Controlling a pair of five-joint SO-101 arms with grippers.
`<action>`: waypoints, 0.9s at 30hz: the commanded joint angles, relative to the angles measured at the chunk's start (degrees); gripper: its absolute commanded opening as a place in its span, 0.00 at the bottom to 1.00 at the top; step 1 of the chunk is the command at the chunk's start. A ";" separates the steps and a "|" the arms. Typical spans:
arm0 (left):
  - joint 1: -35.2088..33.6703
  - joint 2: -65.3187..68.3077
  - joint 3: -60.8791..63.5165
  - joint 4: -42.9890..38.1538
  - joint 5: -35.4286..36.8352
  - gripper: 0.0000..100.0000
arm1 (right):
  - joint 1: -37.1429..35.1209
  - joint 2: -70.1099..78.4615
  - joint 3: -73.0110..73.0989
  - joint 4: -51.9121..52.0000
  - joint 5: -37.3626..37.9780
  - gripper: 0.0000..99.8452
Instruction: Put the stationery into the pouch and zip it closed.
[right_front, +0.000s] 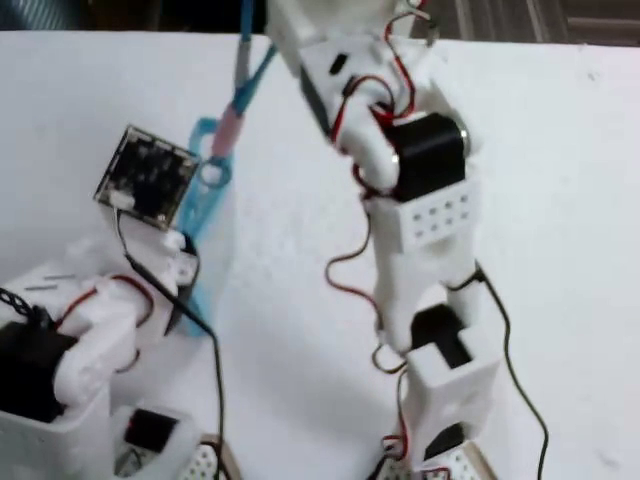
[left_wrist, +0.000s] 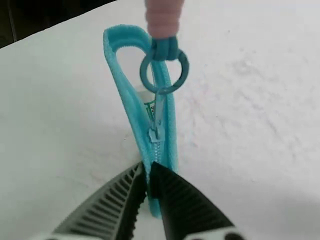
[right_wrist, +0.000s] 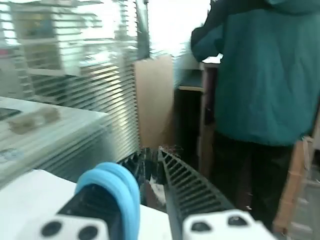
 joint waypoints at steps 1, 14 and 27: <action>-2.42 -2.86 2.02 -0.09 -0.53 0.03 | 5.41 1.45 0.70 -2.59 -0.44 0.02; 2.77 -15.78 8.26 0.53 -4.48 0.02 | 11.82 20.97 1.23 -21.76 0.18 0.02; 2.86 -16.13 10.02 0.97 -8.53 0.02 | 25.63 27.82 1.14 -26.59 0.18 0.02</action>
